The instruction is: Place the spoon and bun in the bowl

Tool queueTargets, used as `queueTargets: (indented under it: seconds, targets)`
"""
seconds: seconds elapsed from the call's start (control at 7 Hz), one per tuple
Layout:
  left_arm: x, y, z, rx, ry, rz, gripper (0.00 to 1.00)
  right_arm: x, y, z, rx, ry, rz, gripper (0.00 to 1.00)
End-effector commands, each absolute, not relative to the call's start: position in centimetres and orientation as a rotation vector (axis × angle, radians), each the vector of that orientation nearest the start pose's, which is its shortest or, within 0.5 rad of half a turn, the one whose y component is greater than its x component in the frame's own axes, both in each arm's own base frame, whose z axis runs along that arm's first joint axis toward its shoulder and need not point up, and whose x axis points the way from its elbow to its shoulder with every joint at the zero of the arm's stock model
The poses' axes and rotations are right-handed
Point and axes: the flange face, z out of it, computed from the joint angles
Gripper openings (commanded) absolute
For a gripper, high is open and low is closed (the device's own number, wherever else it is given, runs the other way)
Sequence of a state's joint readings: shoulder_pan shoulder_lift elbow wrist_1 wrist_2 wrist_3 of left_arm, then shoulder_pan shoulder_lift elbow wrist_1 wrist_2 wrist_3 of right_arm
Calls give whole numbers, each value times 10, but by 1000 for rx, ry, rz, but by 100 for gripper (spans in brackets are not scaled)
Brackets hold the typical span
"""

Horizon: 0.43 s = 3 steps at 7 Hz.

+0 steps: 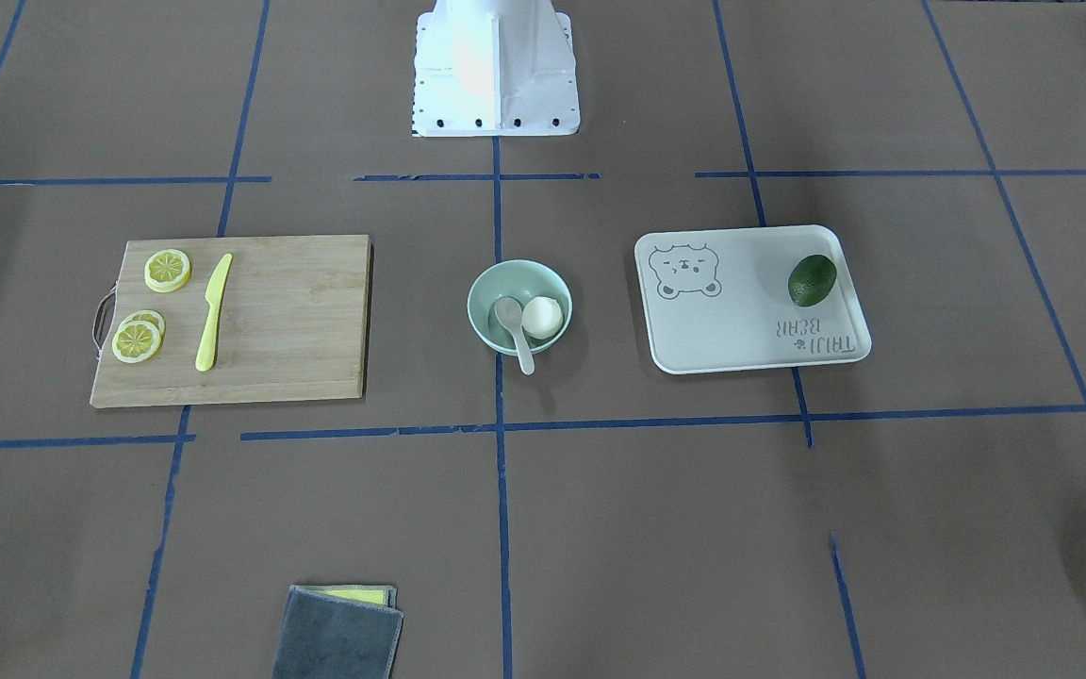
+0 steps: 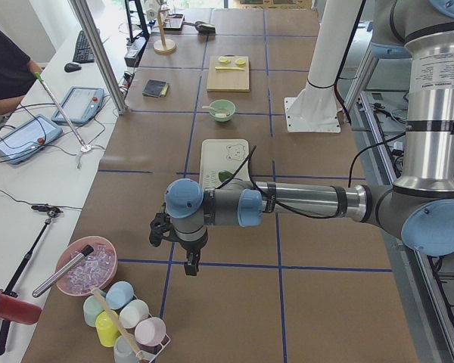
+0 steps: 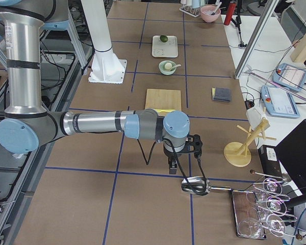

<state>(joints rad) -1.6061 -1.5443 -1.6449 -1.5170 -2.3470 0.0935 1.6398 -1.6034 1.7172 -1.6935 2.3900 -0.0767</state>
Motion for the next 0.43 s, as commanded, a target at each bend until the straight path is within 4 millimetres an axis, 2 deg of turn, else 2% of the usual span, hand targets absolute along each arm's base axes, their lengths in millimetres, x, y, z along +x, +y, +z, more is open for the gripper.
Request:
queueTargets:
  seconds: [0.0, 0.29]
  targets:
    - [-80, -478, 639, 46, 775, 53, 100, 93, -470, 612, 50, -818, -2, 100]
    - [-80, -478, 639, 46, 775, 53, 100, 93, -471, 609, 54, -817, 1, 100]
